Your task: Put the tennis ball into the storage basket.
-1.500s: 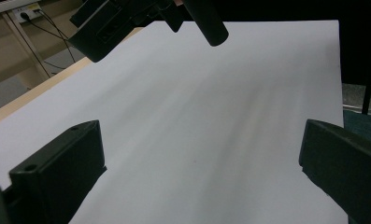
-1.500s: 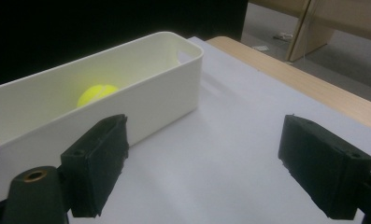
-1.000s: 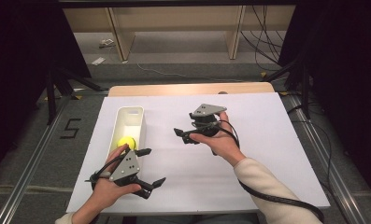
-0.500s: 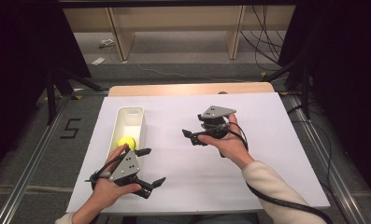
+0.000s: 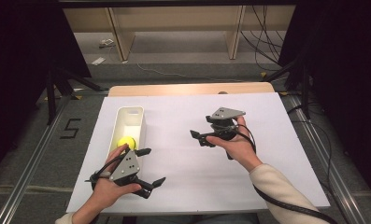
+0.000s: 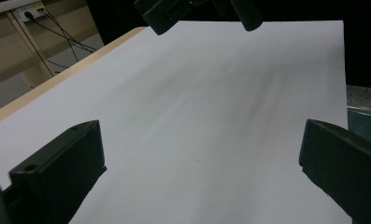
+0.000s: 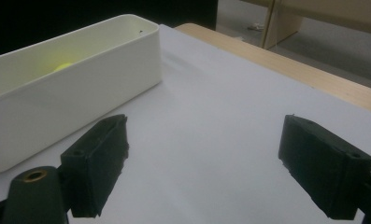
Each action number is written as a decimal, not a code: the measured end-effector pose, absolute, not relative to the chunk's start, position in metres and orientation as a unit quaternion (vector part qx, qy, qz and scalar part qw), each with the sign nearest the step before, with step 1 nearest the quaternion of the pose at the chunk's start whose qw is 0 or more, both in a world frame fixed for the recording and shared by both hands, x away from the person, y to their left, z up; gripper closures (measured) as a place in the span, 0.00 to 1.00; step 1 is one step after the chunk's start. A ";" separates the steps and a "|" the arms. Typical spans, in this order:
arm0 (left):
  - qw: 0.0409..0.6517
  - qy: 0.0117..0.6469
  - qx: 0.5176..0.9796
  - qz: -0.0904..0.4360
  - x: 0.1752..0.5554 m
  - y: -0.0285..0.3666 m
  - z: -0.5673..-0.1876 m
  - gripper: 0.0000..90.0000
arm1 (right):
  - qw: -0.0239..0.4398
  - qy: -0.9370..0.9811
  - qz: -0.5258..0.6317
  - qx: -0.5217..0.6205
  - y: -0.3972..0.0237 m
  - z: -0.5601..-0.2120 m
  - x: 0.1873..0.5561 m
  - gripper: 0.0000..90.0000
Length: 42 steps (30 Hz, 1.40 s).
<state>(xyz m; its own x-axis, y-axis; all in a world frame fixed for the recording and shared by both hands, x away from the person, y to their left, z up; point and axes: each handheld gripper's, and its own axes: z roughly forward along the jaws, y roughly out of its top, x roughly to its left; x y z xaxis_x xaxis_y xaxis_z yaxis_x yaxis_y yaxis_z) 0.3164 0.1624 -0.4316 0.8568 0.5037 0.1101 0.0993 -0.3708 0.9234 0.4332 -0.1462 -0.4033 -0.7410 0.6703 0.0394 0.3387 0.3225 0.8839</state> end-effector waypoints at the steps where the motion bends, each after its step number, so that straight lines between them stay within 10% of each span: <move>1: 0.528 0.187 0.806 0.192 0.317 0.163 -0.432 0.00 | 0.170 0.795 0.488 0.319 -0.148 -0.403 0.433 0.18; 42: 0.530 0.192 0.803 0.193 0.317 0.163 -0.432 0.00 | 0.186 0.780 0.484 0.352 -0.203 -0.411 0.406 0.18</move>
<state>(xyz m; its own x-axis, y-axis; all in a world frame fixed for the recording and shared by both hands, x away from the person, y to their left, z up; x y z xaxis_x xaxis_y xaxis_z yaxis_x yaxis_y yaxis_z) 0.3169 0.1634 -0.4316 0.8516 0.5130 0.1075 0.1031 -0.3652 0.9252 0.4059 -0.2026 -0.4108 -0.6836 0.7281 0.0500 0.3684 0.2852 0.8848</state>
